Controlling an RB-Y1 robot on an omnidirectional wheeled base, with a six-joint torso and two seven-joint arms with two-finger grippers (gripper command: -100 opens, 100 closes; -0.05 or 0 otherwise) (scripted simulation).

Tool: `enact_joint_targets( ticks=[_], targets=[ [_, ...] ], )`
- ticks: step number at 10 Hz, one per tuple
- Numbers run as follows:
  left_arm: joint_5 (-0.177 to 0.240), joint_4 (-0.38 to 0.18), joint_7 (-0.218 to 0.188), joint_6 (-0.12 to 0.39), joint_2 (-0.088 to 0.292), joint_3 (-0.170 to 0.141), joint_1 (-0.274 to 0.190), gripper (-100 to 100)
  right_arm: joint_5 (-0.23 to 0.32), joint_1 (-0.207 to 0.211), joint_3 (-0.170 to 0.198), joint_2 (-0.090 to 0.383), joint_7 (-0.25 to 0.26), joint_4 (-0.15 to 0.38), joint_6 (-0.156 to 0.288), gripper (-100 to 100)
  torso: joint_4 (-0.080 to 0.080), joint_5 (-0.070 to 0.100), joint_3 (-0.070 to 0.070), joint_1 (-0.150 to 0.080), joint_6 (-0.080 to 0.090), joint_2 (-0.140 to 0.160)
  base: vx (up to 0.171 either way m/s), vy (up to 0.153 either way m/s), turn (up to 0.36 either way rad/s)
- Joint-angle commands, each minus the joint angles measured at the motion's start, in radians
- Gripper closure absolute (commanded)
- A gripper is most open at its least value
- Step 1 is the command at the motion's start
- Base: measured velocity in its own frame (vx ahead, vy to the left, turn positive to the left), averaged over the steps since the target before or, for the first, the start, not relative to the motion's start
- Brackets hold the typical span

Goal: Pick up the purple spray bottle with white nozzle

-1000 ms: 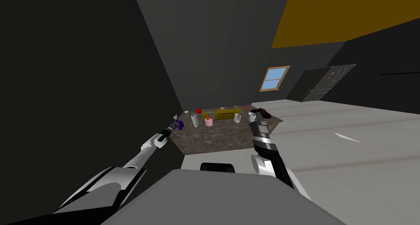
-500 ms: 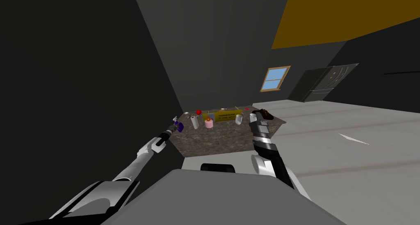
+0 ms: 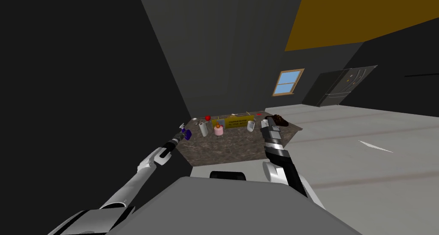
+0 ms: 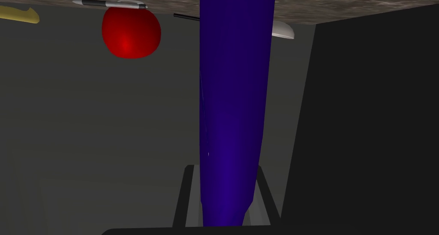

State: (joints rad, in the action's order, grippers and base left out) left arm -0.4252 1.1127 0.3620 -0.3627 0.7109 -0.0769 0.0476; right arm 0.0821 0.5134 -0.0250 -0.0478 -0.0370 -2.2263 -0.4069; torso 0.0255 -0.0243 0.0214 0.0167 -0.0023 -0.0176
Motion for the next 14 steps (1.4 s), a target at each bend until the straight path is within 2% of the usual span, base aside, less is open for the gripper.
enact_joint_targets(
  ticks=[1, 2, 4, 5, 6, 8, 9, 10, 12, 13, 14],
  targets=[
    [-0.001, 0.050, -0.001, 0.003, -0.002, 0.000, 0.026, 100, 0.000, 0.000, 0.000, 0.000, 0.000, 0.000, 0.000, 0, 0.000, 0.000, 0.000, 0.000, 0.000, 0.000, 0.004, 0.014, 0.007],
    [-0.024, 0.085, -0.019, 0.027, -0.017, -0.039, 0.071, 100, 0.000, 0.000, 0.000, 0.000, 0.000, 0.000, 0.000, 0, 0.000, 0.000, -0.001, 0.000, 0.000, 0.002, 0.055, 0.008, -0.002],
    [-0.024, 0.157, -0.019, 0.027, -0.017, -0.039, 0.132, 100, 0.000, 0.000, 0.000, 0.000, 0.000, 0.000, 0.000, 0, 0.000, 0.000, 0.001, 0.001, -0.001, -0.002, 0.066, 0.023, 0.008],
    [-0.024, 0.176, -0.019, 0.027, -0.017, -0.039, 0.132, 100, 0.000, 0.000, 0.000, 0.000, 0.000, 0.000, 0.000, 0, 0.000, 0.000, 0.001, 0.001, -0.001, -0.001, 0.013, 0.009, 0.008],
    [-0.046, 0.222, -0.038, 0.050, -0.033, -0.077, 0.186, 100, 0.000, 0.000, 0.000, 0.000, 0.000, 0.000, 0.000, 0, 0.000, 0.000, -0.001, -0.001, 0.000, 0.001, 0.071, 0.010, -0.008],
    [-0.046, 0.282, -0.038, 0.050, -0.033, -0.077, 0.238, 100, 0.000, 0.000, 0.000, 0.000, 0.000, 0.000, 0.000, 0, 0.000, 0.000, 0.001, 0.000, 0.000, -0.002, 0.065, 0.012, 0.009],
    [-0.046, 0.301, -0.038, 0.050, -0.033, -0.077, 0.238, 100, 0.000, 0.000, 0.000, 0.000, 0.000, 0.000, 0.000, 0, 0.000, 0.000, 0.001, 0.000, 0.000, -0.001, 0.006, 0.010, 0.002],
    [-0.069, 0.332, -0.056, 0.073, -0.049, -0.115, 0.285, 100, 0.000, 0.000, 0.000, 0.000, 0.000, 0.000, 0.000, 0, -0.001, 0.000, -0.001, -0.001, 0.001, 0.001, 0.070, 0.015, -0.008],
    [-0.069, 0.391, -0.056, 0.073, -0.049, -0.115, 0.342, 100, 0.000, 0.000, 0.000, 0.000, 0.000, 0.000, 0.000, 0, 0.000, 0.000, 0.001, 0.000, 0.000, -0.002, 0.068, 0.020, 0.007],
    [-0.069, 0.416, -0.056, 0.073, -0.049, -0.115, 0.345, 100, 0.000, 0.000, 0.000, 0.000, 0.000, 0.000, 0.000, 0, 0.000, 0.000, 0.000, 0.000, 0.000, -0.001, 0.000, 0.010, 0.002],
    [-0.091, 0.451, -0.074, 0.096, -0.064, -0.154, 0.391, 100, 0.000, 0.000, 0.000, 0.000, 0.000, 0.000, 0.000, 0, -0.001, 0.001, -0.001, -0.001, 0.000, 0.002, 0.065, 0.014, 0.000]
  ],
)
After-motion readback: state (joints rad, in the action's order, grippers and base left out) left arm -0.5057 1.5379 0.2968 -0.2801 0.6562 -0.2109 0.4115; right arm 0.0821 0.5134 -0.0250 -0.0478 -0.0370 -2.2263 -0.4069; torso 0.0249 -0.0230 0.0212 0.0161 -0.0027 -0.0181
